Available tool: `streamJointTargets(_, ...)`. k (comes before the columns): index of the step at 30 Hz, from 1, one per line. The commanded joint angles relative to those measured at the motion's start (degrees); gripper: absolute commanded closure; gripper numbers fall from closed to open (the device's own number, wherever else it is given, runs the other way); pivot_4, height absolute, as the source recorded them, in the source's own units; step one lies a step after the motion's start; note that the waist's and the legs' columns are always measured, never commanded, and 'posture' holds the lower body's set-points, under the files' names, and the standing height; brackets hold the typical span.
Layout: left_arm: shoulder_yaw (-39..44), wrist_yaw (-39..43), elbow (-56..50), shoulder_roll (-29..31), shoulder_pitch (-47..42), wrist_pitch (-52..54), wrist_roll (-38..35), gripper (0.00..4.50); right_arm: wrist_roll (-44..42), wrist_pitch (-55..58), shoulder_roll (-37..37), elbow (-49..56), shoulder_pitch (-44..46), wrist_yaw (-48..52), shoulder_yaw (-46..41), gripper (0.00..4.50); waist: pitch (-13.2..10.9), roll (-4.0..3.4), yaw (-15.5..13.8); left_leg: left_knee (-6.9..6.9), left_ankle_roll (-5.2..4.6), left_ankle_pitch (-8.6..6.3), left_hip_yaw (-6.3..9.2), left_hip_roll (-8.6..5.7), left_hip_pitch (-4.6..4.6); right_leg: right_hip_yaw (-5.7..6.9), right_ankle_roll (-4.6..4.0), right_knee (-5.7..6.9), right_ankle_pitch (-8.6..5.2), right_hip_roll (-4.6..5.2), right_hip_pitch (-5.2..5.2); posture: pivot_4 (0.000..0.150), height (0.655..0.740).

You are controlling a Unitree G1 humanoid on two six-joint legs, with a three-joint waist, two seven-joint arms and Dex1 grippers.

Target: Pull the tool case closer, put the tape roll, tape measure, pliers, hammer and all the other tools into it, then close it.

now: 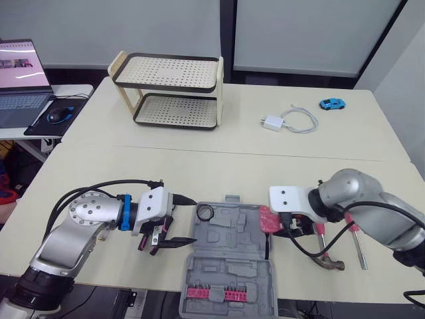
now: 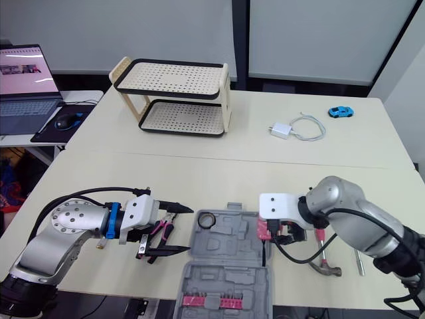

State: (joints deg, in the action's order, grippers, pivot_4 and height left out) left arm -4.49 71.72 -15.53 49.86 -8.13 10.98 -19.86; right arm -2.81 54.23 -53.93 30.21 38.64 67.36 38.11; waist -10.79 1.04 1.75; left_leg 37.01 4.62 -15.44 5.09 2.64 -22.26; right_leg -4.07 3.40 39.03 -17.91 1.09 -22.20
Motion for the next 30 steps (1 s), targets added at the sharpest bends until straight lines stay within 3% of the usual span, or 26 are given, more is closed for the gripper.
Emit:
streamJointTargets(1,0.0,0.0,0.0,-0.5,0.0,-1.9,0.6,0.00,2.9,-1.7,2.4,-3.0,2.5,0.0,2.9,1.31,0.0,0.00,0.1,0.01,0.00,0.00,0.00,0.00,0.00,0.00,0.00,0.01,0.00,0.00,0.00,0.150,0.7350)
streamJointTargets(16,-2.6,-1.1,-0.8,-2.2,-2.2,-2.1,2.8,0.00,10.4,-6.8,11.5,-16.0,5.7,0.0,8.4,1.31,0.0,-0.01,0.2,0.06,0.00,0.01,0.03,0.00,0.03,0.02,0.00,0.14,0.02,-0.02,-0.01,0.150,0.7350)
streamJointTargets(30,-3.5,-1.4,-1.4,-2.7,-3.0,-1.8,3.4,0.00,13.2,-8.6,14.3,-18.6,5.5,0.7,8.1,1.31,0.0,-0.02,0.2,0.07,0.01,0.01,0.04,0.01,0.04,0.02,0.00,0.20,0.02,-0.02,-0.01,0.150,0.7350)
